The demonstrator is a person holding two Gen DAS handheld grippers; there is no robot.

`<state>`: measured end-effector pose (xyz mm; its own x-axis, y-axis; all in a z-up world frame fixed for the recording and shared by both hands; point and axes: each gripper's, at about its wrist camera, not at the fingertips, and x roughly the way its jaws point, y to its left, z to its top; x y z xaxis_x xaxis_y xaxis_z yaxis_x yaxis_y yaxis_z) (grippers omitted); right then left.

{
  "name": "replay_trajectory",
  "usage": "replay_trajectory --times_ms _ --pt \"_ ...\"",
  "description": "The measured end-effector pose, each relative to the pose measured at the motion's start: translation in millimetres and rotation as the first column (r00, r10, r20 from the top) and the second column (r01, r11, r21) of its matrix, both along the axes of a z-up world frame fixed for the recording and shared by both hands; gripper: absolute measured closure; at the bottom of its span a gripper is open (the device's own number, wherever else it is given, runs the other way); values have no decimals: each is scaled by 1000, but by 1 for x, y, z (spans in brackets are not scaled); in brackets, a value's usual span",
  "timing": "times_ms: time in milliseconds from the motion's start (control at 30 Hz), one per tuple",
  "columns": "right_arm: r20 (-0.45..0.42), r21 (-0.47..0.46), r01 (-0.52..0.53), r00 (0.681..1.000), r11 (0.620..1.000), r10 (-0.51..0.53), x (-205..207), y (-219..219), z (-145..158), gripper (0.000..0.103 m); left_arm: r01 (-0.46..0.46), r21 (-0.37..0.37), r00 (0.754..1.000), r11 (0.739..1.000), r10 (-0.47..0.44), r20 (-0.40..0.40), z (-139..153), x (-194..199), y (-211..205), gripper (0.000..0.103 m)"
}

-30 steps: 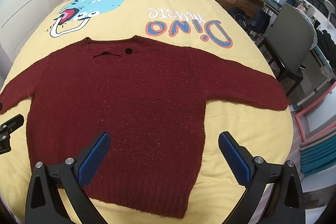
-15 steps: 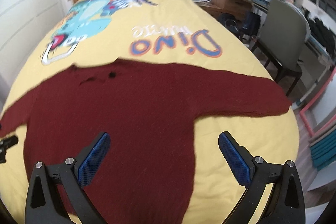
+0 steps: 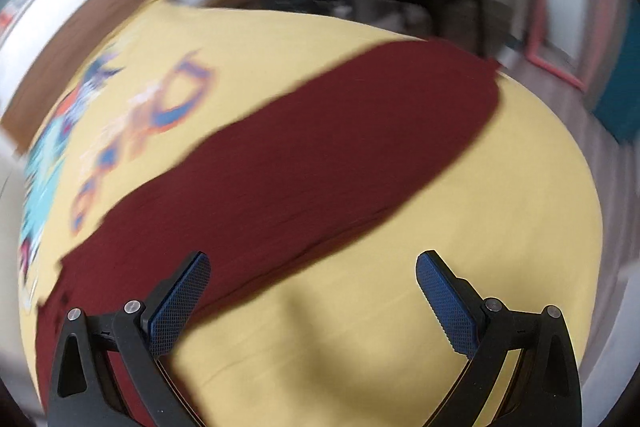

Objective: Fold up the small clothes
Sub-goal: 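Reach the right gripper to a sweater sleeve cuff and close on it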

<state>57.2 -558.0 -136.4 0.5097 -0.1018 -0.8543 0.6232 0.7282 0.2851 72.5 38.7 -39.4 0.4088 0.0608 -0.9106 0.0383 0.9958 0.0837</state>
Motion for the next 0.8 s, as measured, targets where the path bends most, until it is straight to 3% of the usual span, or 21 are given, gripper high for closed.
replay_trajectory --times_ms 167,300,433,533,600,633,667,700,733,800 --pt "-63 64 105 993 992 -101 12 -64 -26 1 -37 6 999 999 37 -32 -14 10 11 1" --pt "-90 38 145 986 989 -141 24 -93 -29 1 -49 2 998 999 49 -48 -20 14 15 1" --pt "-143 80 167 978 983 -155 37 -113 -36 2 -44 -11 996 999 43 -72 -29 18 14 1" --pt "-127 120 205 974 971 -190 35 -128 -37 24 -32 -16 995 999 31 -91 -37 20 13 1" --pt "-124 164 221 971 961 -202 34 -133 -39 52 -25 -25 995 999 22 -99 -41 22 12 1" --pt "-129 181 215 973 960 -194 37 -135 -39 57 -27 -31 994 999 24 -104 -43 23 12 1" --pt "-128 200 195 977 960 -172 37 -136 -38 77 -28 -38 994 999 24 -107 -44 24 12 1" --pt "-108 228 173 982 958 -152 39 -137 -35 90 -29 -50 994 998 23 -111 -45 24 12 1" --pt "-91 247 166 985 955 -148 39 -139 -30 90 -27 -55 994 998 21 -112 -45 24 12 1" --pt "-70 199 125 991 972 -113 42 -133 -10 91 -16 -51 994 999 10 -106 -43 23 12 1"
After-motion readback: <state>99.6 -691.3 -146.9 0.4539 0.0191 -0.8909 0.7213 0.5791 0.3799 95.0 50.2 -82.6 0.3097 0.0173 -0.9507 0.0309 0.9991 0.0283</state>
